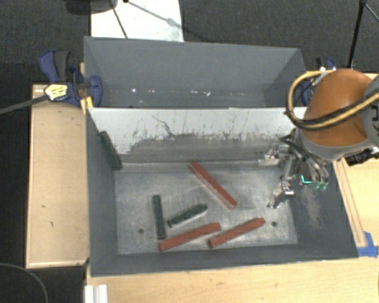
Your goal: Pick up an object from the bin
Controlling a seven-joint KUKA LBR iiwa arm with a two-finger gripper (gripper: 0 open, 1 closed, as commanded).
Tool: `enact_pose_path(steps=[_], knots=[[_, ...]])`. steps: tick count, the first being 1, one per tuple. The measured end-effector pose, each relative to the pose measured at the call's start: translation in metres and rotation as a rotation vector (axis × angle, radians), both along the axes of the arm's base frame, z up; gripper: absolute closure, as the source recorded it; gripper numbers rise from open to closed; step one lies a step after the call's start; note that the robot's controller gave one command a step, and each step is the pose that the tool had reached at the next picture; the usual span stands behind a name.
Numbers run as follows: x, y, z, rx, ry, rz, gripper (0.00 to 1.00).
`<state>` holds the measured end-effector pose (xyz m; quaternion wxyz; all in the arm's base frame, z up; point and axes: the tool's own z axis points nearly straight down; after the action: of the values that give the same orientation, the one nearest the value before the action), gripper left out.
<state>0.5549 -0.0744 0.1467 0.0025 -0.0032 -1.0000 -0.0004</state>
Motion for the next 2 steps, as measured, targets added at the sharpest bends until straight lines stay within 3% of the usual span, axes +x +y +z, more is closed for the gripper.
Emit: enact_pose_path(steps=[1,2], knots=[[0.002,0.000,0.004,-0.001,-0.008,0.002,0.00],[-0.057,0.021,-0.069,-0.001,-0.011,0.079,1.00]])
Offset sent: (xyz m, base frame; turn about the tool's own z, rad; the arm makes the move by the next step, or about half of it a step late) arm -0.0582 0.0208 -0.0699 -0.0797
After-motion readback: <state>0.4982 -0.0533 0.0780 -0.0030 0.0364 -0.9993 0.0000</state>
